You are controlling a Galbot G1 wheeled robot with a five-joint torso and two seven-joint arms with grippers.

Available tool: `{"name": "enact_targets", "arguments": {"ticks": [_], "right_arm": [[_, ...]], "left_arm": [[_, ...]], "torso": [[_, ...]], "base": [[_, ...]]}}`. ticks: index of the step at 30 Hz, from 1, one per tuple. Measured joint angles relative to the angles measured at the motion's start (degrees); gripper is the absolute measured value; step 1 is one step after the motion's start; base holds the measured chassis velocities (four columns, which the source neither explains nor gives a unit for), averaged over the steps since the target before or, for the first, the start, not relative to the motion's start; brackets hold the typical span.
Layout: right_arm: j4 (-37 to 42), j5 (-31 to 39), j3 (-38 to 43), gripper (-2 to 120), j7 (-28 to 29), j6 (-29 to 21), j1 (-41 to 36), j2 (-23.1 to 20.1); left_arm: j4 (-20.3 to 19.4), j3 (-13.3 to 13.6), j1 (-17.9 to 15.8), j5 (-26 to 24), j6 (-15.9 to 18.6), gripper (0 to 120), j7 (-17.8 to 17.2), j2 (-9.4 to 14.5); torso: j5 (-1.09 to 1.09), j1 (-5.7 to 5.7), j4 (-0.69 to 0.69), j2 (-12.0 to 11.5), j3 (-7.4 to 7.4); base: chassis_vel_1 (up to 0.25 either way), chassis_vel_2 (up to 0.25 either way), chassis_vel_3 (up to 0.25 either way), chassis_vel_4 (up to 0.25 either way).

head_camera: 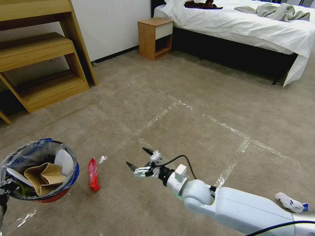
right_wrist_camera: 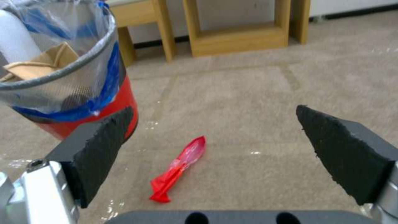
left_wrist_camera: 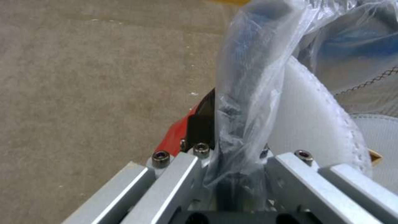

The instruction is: Pick up the trash bin and place the garbage on the floor into it.

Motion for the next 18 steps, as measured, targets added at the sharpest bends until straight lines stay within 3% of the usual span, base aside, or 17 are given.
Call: {"name": "enact_targets", "arguments": {"ticks": [18], "right_arm": [[-2.37, 12.0, -7.54, 100, 9.16, -10.98, 5.02, 9.83]], "left_arm": [[0.47, -2.21, 0.81, -0.34, -0.16, 1, 0.15, -0.33]], "torso": [[0.0, 0.0, 0.0, 0.0, 0.0]], "base": [[0.0, 0.0, 0.0, 0.0]]}}
